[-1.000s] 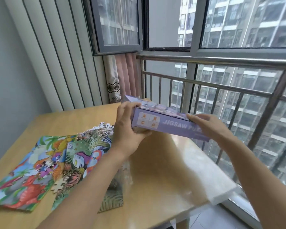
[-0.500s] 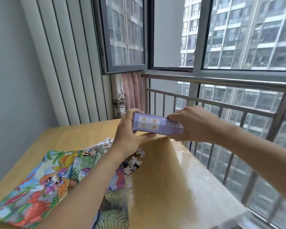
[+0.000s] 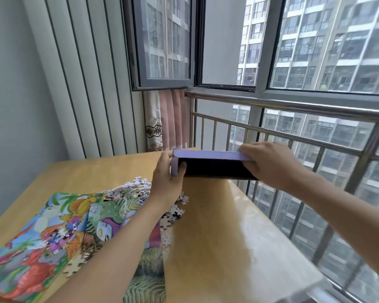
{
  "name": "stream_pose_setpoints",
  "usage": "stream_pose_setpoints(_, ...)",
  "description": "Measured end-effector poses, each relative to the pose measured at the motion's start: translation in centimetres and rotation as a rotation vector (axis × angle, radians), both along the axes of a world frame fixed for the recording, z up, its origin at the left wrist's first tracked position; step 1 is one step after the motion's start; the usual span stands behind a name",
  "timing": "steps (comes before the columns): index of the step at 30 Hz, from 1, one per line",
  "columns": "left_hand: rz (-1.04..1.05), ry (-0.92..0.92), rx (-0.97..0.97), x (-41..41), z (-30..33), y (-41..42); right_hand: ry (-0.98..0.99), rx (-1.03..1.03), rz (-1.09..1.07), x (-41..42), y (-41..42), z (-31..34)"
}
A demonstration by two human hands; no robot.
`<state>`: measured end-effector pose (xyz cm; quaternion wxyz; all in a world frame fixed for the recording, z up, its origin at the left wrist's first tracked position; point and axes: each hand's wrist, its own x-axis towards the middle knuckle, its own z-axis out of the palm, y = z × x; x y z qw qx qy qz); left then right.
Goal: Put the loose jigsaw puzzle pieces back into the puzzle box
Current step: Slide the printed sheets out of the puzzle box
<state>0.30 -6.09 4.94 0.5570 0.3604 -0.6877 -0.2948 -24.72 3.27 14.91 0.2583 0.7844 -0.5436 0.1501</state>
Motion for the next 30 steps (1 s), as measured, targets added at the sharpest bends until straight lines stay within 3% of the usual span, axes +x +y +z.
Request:
stream_pose_setpoints(6,-0.155,-0.051,0.106,-1.0,-4.3,0.9,-0.354,0.388,0.046,-3.8,-3.0,-1.0)
stream_pose_setpoints(11,-0.098,-0.147,0.183,-1.5,-6.2,2.9,-0.321,0.646,-0.040,-4.5,-3.6,-4.3)
stream_pose_setpoints(16,0.019,-0.223,0.174,-2.1,-7.4,4.1,-0.337,0.683,-0.090,-4.7,-3.0,-6.6)
stream_pose_setpoints(21,-0.001,-0.547,0.019,-1.7,-8.7,5.9,-0.273,0.737,-0.017,-2.5,-1.6,-9.6)
stream_pose_setpoints(25,-0.028,-0.608,0.031,0.4,-8.5,6.5,-0.182,0.892,-0.032,0.4,-1.2,-9.6)
stream_pose_setpoints(28,-0.140,-0.671,0.013,2.5,-7.3,6.8,-0.299,0.994,0.000,3.4,-0.8,-7.0)
stream_pose_setpoints(30,-0.180,-0.628,0.039,5.4,-6.1,6.8,-0.484,0.910,0.092,6.8,-0.6,-5.9)
